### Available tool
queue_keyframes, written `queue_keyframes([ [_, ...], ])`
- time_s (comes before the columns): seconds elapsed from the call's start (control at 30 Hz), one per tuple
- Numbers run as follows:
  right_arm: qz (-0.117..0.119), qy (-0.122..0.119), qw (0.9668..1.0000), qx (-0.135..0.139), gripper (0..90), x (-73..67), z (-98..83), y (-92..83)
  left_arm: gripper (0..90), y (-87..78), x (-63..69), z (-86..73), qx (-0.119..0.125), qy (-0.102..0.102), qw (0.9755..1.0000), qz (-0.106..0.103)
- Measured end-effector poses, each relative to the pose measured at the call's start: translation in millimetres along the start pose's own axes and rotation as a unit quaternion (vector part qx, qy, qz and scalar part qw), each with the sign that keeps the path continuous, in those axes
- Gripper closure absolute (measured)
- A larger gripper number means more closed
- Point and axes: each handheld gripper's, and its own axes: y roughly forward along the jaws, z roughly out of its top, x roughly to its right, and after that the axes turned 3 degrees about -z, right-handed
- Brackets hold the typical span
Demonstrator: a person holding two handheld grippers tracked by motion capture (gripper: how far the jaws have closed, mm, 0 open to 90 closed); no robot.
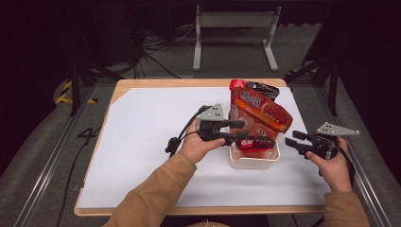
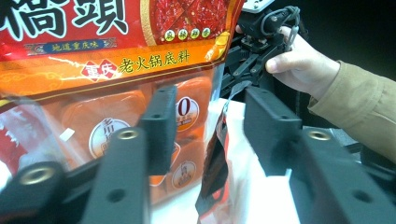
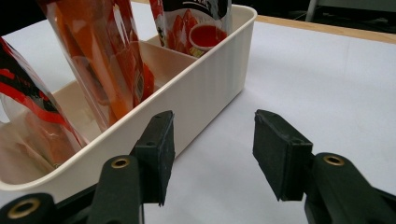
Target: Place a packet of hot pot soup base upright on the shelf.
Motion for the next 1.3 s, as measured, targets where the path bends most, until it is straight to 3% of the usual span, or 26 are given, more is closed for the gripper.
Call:
queue_keyframes([
  [0.1, 0.0, 0.001, 1.0, 0.0, 48.2, -0.1, 0.3, 0.1, 47.1, -6.0, 3.4, 1.6, 0.0, 0.001, 1.0, 0.005],
  [0.23, 0.0, 0.001, 1.0, 0.004, 47.3, 0.8, 2.5, 0.3, 38.2, -21.9, 9.9, 4.0, -0.008, 0.002, 0.9996, 0.029],
  [0.4, 0.003, -0.002, 1.0, 0.008, 47.0, 1.8, 5.4, 2.2, 34.4, -40.1, 12.4, 2.9, -0.013, -0.001, 0.999, 0.044],
  [0.43, 0.005, 0.001, 1.0, 0.008, 46.9, 1.2, 6.9, 3.3, 33.7, -49.2, 13.2, 1.5, -0.022, -0.005, 0.9979, 0.061],
  [0.7, 0.011, -0.007, 0.9998, 0.015, 46.1, 0.5, 9.8, 4.6, 27.4, -87.1, 12.6, -5.8, -0.027, -0.018, 0.9938, 0.106],
  [0.73, 0.012, -0.006, 0.9998, 0.014, 45.9, 0.2, 9.7, 4.6, 26.3, -98.1, 12.4, -7.9, -0.029, -0.02, 0.992, 0.121],
  [0.83, 0.013, -0.005, 0.9998, 0.012, 45.9, -0.3, 9.6, 4.6, 24.5, -108.2, 12.8, -10.5, -0.027, -0.027, 0.991, 0.129],
  [0.93, 0.014, -0.009, 0.9998, 0.011, 45.4, -1.6, 9.1, 4.2, 22.2, -128.2, 13.4, -16.4, -0.025, -0.031, 0.9882, 0.148],
  [1.1, 0.014, -0.008, 0.9998, 0.013, 45.1, -2.4, 9.0, 3.2, 19.9, -146.0, 14.7, -25.4, -0.031, -0.038, 0.9853, 0.164],
  [1.3, 0.014, -0.009, 0.9997, 0.015, 43.6, -2.0, 7.9, 2.5, 17.9, -171.3, 15.7, -42.2, -0.045, -0.042, 0.9797, 0.191],
])
